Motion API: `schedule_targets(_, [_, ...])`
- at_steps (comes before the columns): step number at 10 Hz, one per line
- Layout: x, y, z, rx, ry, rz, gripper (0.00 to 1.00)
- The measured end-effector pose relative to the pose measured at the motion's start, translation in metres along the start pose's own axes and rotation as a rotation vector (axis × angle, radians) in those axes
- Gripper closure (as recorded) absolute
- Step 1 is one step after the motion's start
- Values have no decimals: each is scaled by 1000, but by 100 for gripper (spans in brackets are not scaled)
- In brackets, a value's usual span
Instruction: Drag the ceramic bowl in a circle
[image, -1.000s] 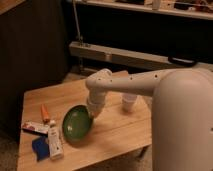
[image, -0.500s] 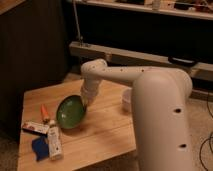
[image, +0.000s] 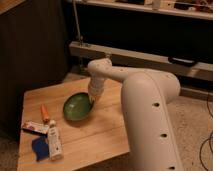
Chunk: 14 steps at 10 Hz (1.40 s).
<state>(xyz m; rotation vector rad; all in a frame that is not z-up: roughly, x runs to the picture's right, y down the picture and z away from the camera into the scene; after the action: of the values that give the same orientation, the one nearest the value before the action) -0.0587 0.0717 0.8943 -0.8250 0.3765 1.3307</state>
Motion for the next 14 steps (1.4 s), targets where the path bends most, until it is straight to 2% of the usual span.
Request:
schedule_targets(3, [27,-57,-22,17,-28,104,100])
schedule_targets(5, [55,-84,-37,13,-53,136,100])
schedule_targets(6, [68,-86,-38,9,-54,132,100])
schedule_targets(10, [133,-60,-18,-5,-4,43,100])
schedule_targets(12, [159,-31,-9,-10,18,-38,100])
schedule_targets(14, [161,-4,-5,-16,23,-105,100])
